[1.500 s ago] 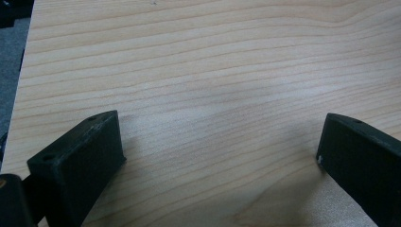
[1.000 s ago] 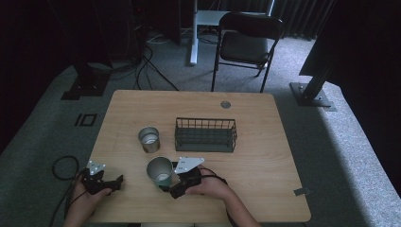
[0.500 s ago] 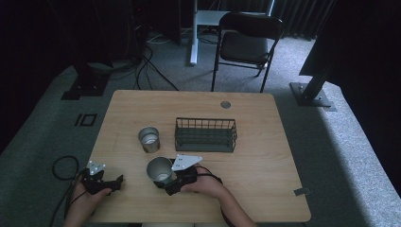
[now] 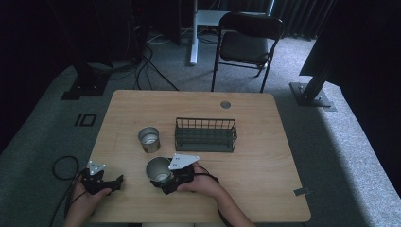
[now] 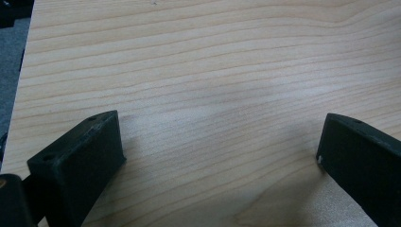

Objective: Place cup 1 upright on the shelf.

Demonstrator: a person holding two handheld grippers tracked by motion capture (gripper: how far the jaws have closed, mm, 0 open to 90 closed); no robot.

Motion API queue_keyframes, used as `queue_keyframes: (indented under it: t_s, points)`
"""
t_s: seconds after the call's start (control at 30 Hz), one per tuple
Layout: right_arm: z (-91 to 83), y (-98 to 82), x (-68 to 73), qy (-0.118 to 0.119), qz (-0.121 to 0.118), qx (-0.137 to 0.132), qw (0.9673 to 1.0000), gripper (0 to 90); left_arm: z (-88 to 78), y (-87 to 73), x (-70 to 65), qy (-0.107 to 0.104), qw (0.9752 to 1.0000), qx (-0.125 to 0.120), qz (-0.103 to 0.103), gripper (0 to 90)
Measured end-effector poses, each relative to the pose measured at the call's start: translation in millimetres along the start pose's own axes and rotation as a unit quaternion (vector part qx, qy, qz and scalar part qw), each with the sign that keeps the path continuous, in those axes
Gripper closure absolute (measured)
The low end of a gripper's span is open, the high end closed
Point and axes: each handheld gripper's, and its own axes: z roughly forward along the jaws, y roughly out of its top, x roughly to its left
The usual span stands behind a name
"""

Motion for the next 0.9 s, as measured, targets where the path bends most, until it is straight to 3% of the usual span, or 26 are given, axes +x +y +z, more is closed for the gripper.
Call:
queue_keyframes:
  t_s: [0.27, 0.9]
  points:
    - [1.0, 6.4, 0.3, -0.012, 0.012, -0.002, 0.9999, 12.5, 0.0, 0.0, 0.0, 0.0, 1.0, 0.0, 0.0, 1.8]
    - [-11.8, 42.2, -0.6, -0.021, 0.002, -0.018, 0.9996, 12.6, 0.1, 0.0, -0.1, 0.0, 1.0, -0.001, -0.001, 1.8]
